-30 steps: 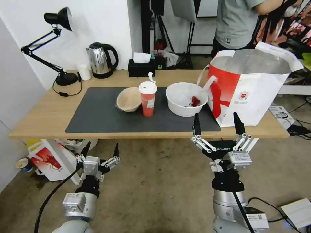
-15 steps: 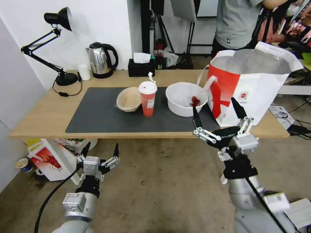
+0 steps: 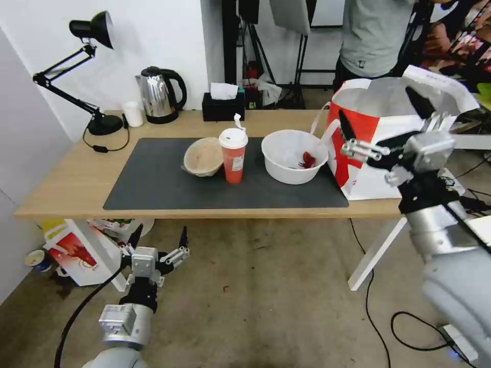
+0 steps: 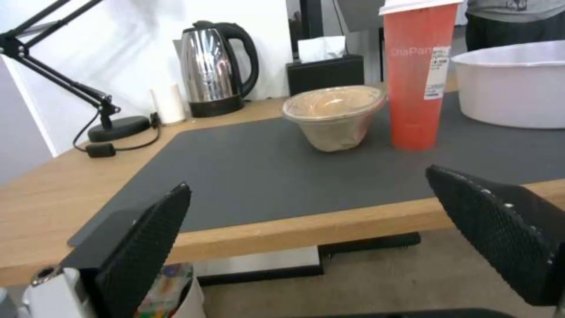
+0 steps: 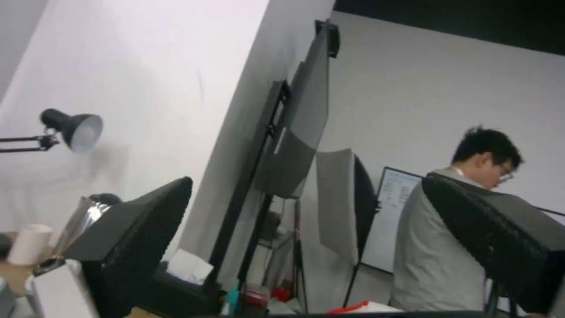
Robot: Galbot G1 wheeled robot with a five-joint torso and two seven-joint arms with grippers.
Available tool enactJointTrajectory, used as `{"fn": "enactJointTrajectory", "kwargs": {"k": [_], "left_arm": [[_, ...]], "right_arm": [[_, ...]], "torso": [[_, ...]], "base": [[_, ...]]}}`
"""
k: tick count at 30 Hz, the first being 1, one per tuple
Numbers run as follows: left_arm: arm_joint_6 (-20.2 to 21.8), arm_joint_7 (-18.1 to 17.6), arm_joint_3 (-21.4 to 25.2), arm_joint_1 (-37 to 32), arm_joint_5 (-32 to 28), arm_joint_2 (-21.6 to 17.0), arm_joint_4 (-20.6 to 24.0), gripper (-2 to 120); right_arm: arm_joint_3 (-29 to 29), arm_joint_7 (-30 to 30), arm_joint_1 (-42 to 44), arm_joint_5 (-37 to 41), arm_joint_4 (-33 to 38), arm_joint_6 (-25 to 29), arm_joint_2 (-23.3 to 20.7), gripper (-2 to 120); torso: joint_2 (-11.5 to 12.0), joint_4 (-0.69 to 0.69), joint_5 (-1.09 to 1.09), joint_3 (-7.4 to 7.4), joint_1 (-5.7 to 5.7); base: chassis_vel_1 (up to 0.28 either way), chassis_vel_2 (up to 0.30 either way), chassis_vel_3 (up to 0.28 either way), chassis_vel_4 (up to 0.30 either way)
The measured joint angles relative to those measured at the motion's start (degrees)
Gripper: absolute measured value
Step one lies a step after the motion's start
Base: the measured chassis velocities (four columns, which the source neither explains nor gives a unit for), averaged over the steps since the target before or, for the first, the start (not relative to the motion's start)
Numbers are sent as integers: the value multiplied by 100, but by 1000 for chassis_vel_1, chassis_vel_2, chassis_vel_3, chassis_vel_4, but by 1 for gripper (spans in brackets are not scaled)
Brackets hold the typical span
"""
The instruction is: Pick up the trash from the table and place it into the takeout bag.
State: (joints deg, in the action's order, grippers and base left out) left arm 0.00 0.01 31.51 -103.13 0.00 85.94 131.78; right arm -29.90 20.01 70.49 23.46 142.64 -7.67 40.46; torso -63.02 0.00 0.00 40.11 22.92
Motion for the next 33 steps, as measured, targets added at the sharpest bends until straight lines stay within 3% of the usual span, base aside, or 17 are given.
{"fn": "enactJointTrajectory", "kwargs": {"k": [9,17,21,27,33], "left_arm": [[0,0,0,0,0,0,0,100],[0,0,0,0,0,0,0,100],[0,0,0,0,0,0,0,100],[0,-1,0,0,0,0,0,100],[0,-1,0,0,0,0,0,100]], "right_arm": [[31,-706,-259,375,-237,269,-439,100],[318,-1139,-719,646,-314,314,-1302,100],[269,-1238,-963,1068,32,-593,-1865,100],[206,-1610,-1247,1805,67,-771,-2378,100],[204,-2551,-1278,2293,-147,-812,-2824,100]], "torso": [[0,1,1,0,0],[0,1,-1,0,0],[0,-1,-2,-1,-1],[0,0,-1,-1,0],[0,0,1,-1,0]], "base": [[0,0,0,0],[0,0,0,0],[0,0,0,0],[0,0,0,0],[0,0,0,0]]}}
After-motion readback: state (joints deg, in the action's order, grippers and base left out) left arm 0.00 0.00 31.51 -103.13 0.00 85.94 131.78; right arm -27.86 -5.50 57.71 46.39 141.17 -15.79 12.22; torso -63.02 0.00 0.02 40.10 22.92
